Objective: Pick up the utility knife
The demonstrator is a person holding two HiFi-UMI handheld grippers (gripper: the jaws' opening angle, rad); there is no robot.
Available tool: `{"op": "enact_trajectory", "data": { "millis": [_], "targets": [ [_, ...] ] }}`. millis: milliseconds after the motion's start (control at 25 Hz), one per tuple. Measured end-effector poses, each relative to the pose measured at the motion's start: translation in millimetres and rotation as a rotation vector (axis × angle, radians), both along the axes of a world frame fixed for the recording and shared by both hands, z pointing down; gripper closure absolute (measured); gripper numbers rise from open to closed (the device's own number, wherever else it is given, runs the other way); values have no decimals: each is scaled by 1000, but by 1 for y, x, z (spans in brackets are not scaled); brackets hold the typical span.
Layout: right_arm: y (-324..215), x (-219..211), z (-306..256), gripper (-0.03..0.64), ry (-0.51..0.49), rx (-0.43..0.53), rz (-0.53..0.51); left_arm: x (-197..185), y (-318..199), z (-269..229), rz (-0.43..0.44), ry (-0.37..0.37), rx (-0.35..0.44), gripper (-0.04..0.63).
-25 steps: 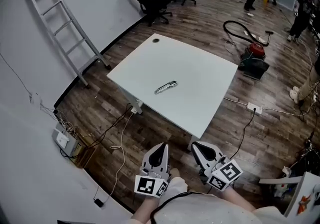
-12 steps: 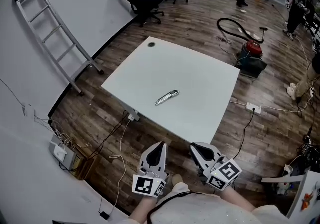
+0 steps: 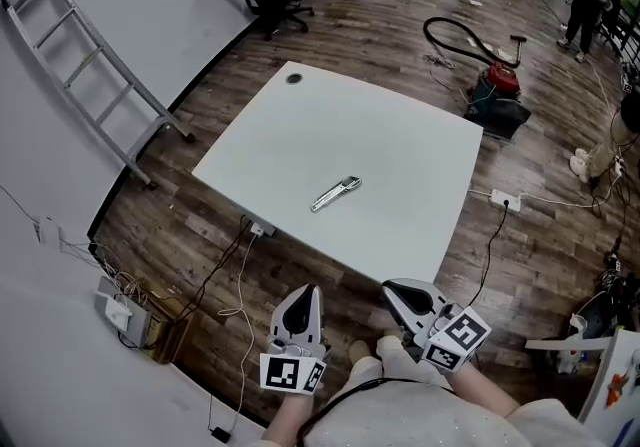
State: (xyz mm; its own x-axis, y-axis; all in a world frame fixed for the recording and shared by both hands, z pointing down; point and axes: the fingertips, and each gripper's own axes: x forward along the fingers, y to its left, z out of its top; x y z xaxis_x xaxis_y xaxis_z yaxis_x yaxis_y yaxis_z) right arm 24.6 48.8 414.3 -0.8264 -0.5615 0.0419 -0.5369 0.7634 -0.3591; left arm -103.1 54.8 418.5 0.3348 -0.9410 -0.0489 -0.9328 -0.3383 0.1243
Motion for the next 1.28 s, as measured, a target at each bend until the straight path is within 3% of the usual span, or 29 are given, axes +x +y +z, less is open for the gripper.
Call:
{"op": "enact_trajectory", "data": {
  "millis": [440,800,1280],
  "targets": [
    [-61,-22,-8,611,-24,27,-104,-28,-36,0,-120,-25,-14,588],
    [-105,-11,-2,611,-22,16,-154,0,-90,-16,-121,-45,32,588],
    [-122,-25,24,609,-27,-12,-231,2,-103,10,-149,-69,-30,588]
  ]
}}
